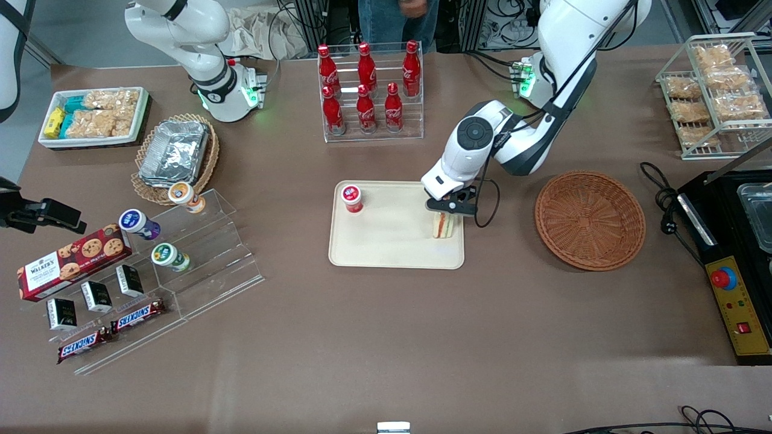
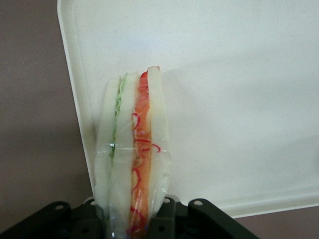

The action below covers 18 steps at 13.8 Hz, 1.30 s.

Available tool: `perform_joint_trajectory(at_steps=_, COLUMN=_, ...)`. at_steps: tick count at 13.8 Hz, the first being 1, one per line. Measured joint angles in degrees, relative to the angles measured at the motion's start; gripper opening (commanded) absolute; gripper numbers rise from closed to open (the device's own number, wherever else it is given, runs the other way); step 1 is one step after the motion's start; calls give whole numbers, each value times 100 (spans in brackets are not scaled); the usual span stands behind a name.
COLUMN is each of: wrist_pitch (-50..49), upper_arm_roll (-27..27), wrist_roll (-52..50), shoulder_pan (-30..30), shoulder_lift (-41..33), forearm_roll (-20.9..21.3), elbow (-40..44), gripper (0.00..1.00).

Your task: Place sandwich from basket to tray

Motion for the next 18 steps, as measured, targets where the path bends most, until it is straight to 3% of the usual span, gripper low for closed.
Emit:
perform_joint_trajectory(at_steps=3, wrist_pitch=0, upper_arm_roll=18, wrist_roll=-153, shoulder_pan=0, shoulder_lift=120, forearm_roll=403, elbow=0, gripper=1)
perform_joint_trajectory(at_steps=5, wrist_pitch=1, upper_arm_roll=34, wrist_roll=-346, shoulder_pan=6, shoulder_lift=178, forearm_roll=787, elbow=2, gripper=99)
perform_joint_trajectory(at_steps=9, wrist_pitch=-59, upper_arm_roll=52, wrist_roll=-457, shoulder_pan=34, shoulder_lift=188, forearm_roll=937, elbow=52, gripper=100)
perform_joint_trajectory(at_steps=11, wrist_pitch=-707, upper_arm_roll=52, wrist_roll=-524, shoulder_pan=48, shoulder_lift=151, forearm_roll=948, elbow=329, gripper=100)
perform_joint_trajectory(at_steps=15, wrist_pitch=-2717, upper_arm_roll=47, wrist_roll=-576, shoulder_pan=68, shoulder_lift=-189, forearm_roll=744, elbow=1873, gripper=100)
perform_joint_trajectory(at_steps=18, wrist_pitch=-3526, upper_arm_roll=51, wrist_roll=-576, shoulder_pan=233, shoulder_lift=-408, forearm_roll=687, elbow=2756, gripper=100)
